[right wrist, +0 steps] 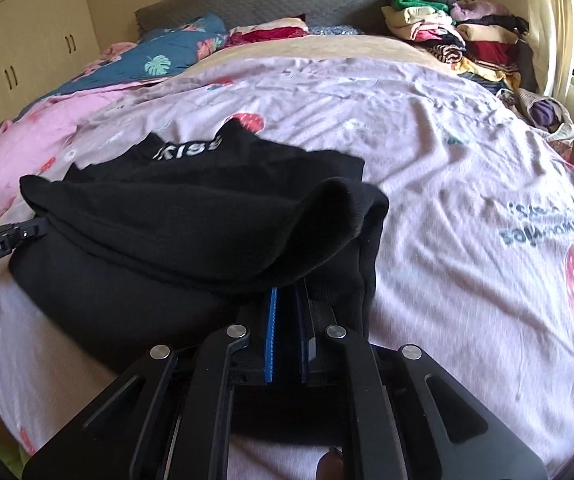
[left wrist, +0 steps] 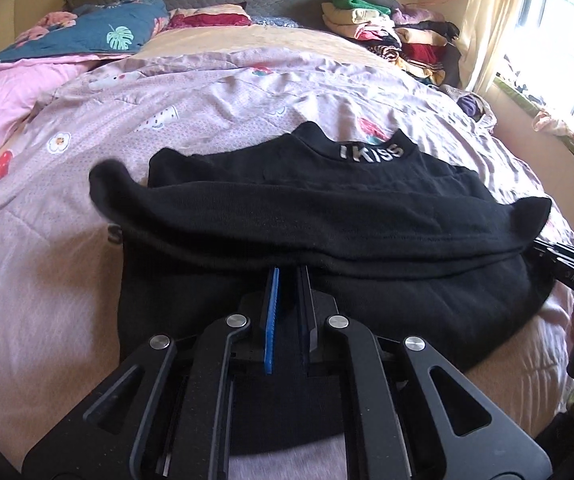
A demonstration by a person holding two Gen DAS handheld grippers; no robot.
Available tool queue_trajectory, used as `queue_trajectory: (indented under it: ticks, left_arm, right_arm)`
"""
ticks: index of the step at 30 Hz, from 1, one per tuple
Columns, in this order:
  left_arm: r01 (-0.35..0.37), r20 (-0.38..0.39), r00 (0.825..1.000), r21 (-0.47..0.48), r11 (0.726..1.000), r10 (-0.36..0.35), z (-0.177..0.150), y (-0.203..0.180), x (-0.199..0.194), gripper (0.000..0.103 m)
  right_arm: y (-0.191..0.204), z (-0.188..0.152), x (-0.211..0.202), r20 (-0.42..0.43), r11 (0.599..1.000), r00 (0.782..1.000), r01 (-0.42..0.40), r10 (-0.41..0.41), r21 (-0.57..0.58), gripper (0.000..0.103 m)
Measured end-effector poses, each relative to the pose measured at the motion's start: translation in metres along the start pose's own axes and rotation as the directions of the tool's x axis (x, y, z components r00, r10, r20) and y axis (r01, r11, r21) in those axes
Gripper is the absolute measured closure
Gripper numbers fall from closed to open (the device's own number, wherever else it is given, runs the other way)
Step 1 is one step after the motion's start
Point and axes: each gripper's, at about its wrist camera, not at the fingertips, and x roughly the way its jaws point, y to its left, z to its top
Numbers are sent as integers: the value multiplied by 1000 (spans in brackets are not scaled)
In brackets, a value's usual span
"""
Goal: Fold small clothes
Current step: 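Move both grippers to the folded edge of the shirt, then grasp the folded edge with both grippers and lift it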
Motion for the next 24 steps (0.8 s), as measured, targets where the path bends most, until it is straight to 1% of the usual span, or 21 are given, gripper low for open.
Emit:
queue_trajectory:
  ticks: [7,14,15,17,20,21,22,23,24]
  left_arm:
    - [-23,2,1000,-37,999,23,23,12,23,100]
    - [-47,2,999,-81,996,48,44,27,37,99]
    - [-55,6,998,-87,995,56,46,29,37,98]
    - [-74,27,997,-111,991,77,53,35,35,91]
    - [-83,61,994,-165,983,94,59,46,28,90]
    - [-86,74,992,-183,979,102,61,51,24,89]
    - [-89,81,991,-193,977,106,62,54,22,86]
    - [-92,92,989,-209,974,113,63,59,18,82]
    - [-97,100,988,-221,970,122,63,64,14,80]
  right_arm:
    - [-19,15,11,47,998,999,-3,0,63,95]
    - [-26,29,22,90,997,996,23,-29,68,95]
    - [-27,30,23,95,997,995,28,-34,67,95]
    - [-30,32,23,106,997,993,43,-50,68,95]
    - [-40,34,20,123,994,991,47,-58,95,94]
    - [-43,34,19,125,994,990,47,-59,100,91]
    - [-46,35,18,128,994,990,44,-58,104,86]
    - [-49,36,16,133,993,989,44,-58,107,68]
    - [-51,37,15,135,993,989,40,-54,108,47]
